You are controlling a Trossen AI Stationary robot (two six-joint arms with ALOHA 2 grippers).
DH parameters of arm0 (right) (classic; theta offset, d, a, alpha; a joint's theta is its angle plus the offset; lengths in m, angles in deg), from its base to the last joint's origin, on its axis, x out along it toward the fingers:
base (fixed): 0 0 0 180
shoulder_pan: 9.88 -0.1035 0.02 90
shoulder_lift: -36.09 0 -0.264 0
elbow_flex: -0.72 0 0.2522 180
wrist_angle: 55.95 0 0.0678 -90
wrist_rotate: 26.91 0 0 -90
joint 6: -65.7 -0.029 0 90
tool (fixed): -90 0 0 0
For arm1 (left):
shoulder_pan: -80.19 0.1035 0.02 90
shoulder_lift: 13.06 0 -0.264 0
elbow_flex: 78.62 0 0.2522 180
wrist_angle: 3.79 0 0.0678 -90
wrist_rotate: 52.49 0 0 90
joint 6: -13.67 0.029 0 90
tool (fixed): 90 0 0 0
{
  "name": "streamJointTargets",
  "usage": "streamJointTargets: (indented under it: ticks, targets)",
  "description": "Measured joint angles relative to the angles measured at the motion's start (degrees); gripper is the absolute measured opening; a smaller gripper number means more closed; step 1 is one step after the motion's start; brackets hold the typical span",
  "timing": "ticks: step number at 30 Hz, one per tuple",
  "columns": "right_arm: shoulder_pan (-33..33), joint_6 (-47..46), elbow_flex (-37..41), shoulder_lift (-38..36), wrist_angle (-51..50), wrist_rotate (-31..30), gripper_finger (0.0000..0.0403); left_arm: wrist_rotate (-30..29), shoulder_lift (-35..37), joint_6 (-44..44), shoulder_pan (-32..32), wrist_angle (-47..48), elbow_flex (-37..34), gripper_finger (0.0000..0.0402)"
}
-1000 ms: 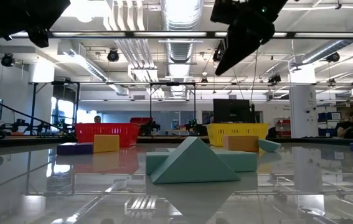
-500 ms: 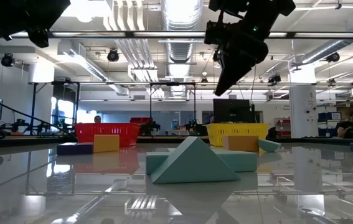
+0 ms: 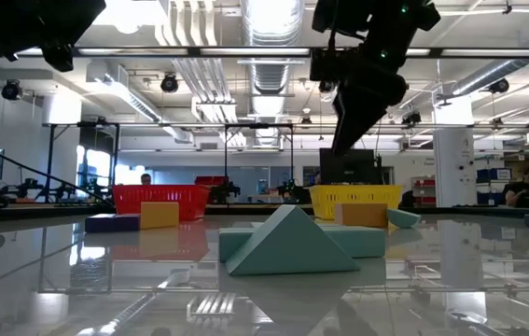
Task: Sort & place blocks by color
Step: Put the yellow block into the yellow bin
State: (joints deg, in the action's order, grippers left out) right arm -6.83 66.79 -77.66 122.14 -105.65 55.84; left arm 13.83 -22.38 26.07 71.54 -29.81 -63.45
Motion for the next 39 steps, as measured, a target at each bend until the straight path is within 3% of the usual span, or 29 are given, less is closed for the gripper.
streamJointTargets:
  ticks: [5,11,28,39]
  targets:
    - [0.0,1.29,0.3,1.62,-0.54,0.81,0.0198,-0.05,-0.3,0.01,0.0,0.17,0.0,0.0012]
    - [0.0,0.35,0.33,4.81,-0.2,6.39,0.0199,-0.46,-0.8,0.02,0.0,0.27,0.0,0.0012]
    - [0.0,2.5,0.39,12.47,0.73,6.23,0.0197,-0.46,-0.79,0.02,0.02,0.19,0.0,0.0012]
    - [0.0,1.68,0.39,12.01,1.9,6.18,0.0117,-0.46,-0.77,0.02,0.0,0.17,0.0,0.0012]
